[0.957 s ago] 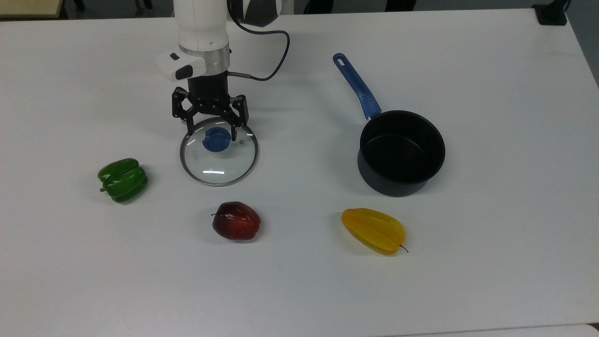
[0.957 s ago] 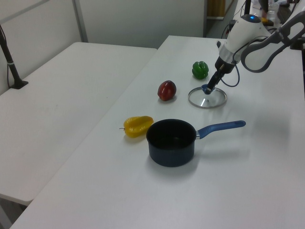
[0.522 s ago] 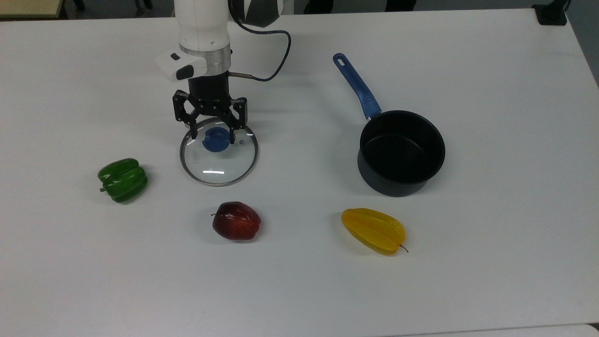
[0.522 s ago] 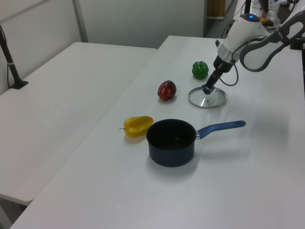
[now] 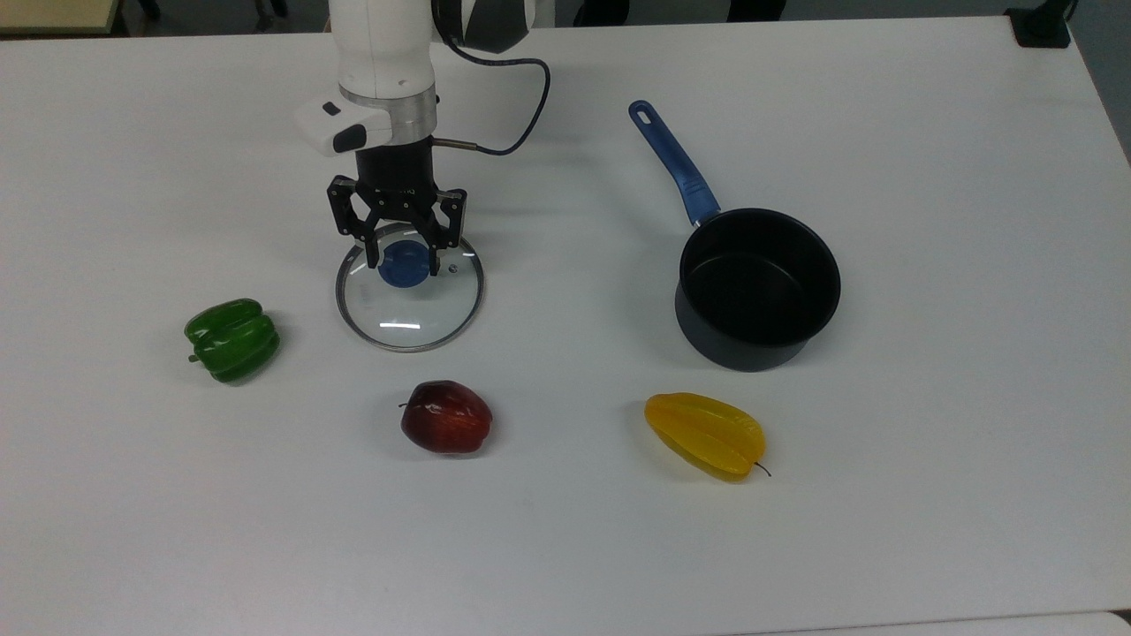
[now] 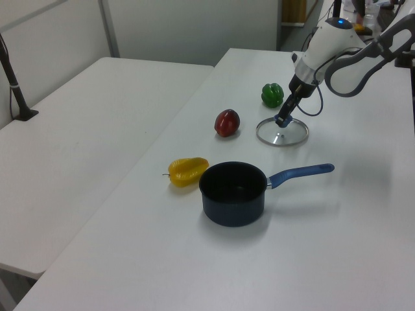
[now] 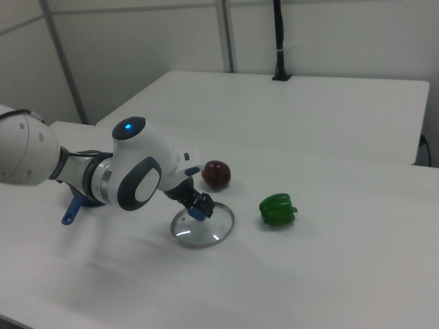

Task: Close lid
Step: 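Close the gripper on the blue knob of the glass lid, then lift the glass lid and carry it over the black saucepan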

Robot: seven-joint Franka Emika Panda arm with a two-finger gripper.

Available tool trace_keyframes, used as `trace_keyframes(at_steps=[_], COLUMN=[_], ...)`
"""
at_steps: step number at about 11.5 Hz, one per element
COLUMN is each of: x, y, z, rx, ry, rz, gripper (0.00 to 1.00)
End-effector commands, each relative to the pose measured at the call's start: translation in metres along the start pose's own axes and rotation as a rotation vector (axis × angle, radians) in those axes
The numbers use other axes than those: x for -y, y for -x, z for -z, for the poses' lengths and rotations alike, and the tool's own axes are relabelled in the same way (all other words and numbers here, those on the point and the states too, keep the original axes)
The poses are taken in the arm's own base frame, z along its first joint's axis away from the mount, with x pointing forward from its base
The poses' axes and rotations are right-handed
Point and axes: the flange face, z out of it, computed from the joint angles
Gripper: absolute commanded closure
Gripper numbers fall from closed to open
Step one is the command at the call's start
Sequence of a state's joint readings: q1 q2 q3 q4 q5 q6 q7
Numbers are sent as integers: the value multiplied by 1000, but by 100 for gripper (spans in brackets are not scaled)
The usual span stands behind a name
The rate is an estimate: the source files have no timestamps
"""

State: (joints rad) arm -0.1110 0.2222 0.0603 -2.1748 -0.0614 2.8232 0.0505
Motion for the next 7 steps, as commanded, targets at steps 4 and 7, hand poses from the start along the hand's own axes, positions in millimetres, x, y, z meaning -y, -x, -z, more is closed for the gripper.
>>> trace_keyframes(at_steps=[4, 7], x=[4, 4], y=[-1, -2], z=[-1, 3], rx=[-5, -8], ry=[-7, -7], rz=[-32, -34], gripper=[38, 51])
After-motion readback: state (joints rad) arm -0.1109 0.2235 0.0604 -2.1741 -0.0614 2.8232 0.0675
